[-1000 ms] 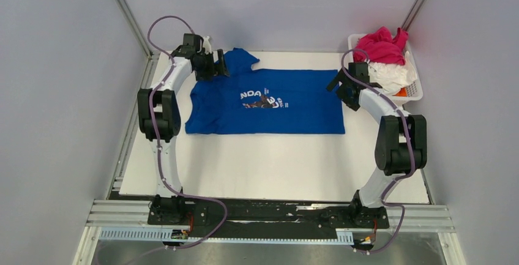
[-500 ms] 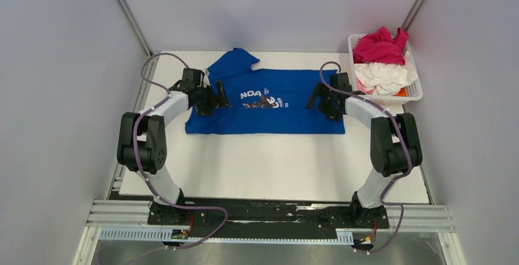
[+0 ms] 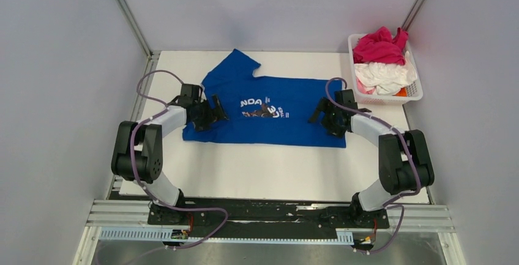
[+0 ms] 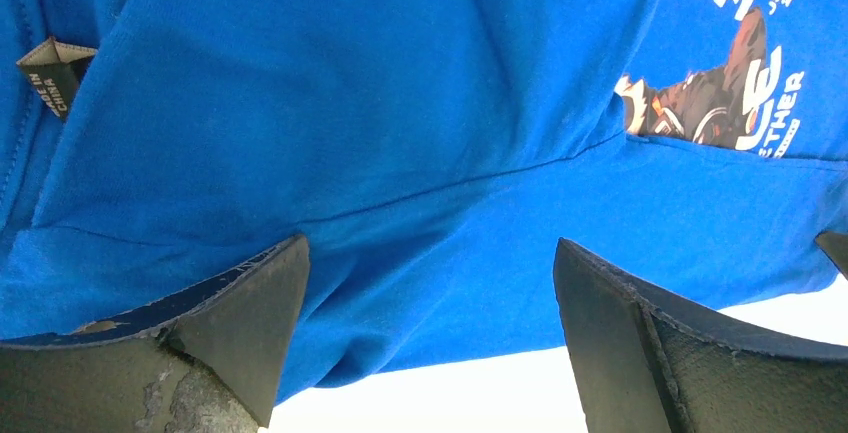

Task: Fold and stack the t-shirts
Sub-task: Fold the flattened tshirt in 1/3 of the way

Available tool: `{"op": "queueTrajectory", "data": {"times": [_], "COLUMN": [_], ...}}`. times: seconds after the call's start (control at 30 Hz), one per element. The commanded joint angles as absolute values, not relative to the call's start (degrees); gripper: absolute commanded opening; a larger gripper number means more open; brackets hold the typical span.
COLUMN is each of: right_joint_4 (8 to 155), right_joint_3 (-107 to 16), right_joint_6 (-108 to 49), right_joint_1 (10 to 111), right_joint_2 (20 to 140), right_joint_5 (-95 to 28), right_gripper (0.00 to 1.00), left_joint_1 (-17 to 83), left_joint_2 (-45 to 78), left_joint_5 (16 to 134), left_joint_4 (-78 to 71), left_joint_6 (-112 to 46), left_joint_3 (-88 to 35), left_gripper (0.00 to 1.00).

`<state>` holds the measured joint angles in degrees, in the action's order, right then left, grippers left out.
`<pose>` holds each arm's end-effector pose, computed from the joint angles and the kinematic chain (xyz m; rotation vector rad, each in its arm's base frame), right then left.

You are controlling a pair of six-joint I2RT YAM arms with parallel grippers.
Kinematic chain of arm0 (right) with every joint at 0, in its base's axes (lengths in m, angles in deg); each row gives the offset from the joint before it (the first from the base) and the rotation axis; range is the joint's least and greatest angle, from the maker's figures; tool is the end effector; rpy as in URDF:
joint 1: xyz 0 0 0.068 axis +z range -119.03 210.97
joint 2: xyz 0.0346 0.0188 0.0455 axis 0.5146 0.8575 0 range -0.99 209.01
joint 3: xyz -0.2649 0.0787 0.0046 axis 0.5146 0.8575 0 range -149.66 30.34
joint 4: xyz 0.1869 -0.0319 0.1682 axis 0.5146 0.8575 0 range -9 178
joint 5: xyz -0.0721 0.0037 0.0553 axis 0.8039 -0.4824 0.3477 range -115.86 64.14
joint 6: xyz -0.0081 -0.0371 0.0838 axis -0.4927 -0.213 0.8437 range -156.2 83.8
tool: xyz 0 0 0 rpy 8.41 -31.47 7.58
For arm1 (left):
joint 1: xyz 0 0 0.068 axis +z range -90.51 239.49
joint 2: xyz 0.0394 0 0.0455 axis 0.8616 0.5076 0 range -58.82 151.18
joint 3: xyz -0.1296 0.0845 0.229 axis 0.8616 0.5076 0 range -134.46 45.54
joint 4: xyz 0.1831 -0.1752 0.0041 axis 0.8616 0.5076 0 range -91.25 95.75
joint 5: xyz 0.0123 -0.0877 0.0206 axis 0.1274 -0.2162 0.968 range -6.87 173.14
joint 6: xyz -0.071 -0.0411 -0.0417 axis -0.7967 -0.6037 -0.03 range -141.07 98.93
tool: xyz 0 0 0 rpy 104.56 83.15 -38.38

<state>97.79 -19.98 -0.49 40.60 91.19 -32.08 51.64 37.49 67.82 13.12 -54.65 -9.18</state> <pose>0.3214 0.0637 0.1346 0.5579 2.5876 0.4188 0.3458 -0.0697 0.1401 -0.4769 2.5709 -0.6113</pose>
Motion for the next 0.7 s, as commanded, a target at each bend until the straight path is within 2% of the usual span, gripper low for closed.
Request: {"op": "queueTrajectory", "data": {"times": [0.0,0.4,0.67], "right_joint_4": [109.64,121.16,123.07], "right_joint_3": [-11.72,-3.32,-0.88], "right_joint_6": [3.26,8.61,10.47], "right_joint_1": [41.7,42.43,42.76], "right_joint_2": [86.8,75.48,70.49], "right_joint_5": [-34.44,-33.79,-34.94], "right_gripper": [1.0,1.0,1.0], "left_joint_1": [50.58,47.54,46.74], "left_joint_2": [31.44,10.02,5.39], "left_joint_5": [71.13,75.37,76.48], "left_joint_4": [21.3,31.87,33.49], "left_joint_6": [-57.05,-62.98,-64.9], "left_joint_3": [-1.41,11.04,14.2], "left_gripper": [1.0,1.0,1.0]}}
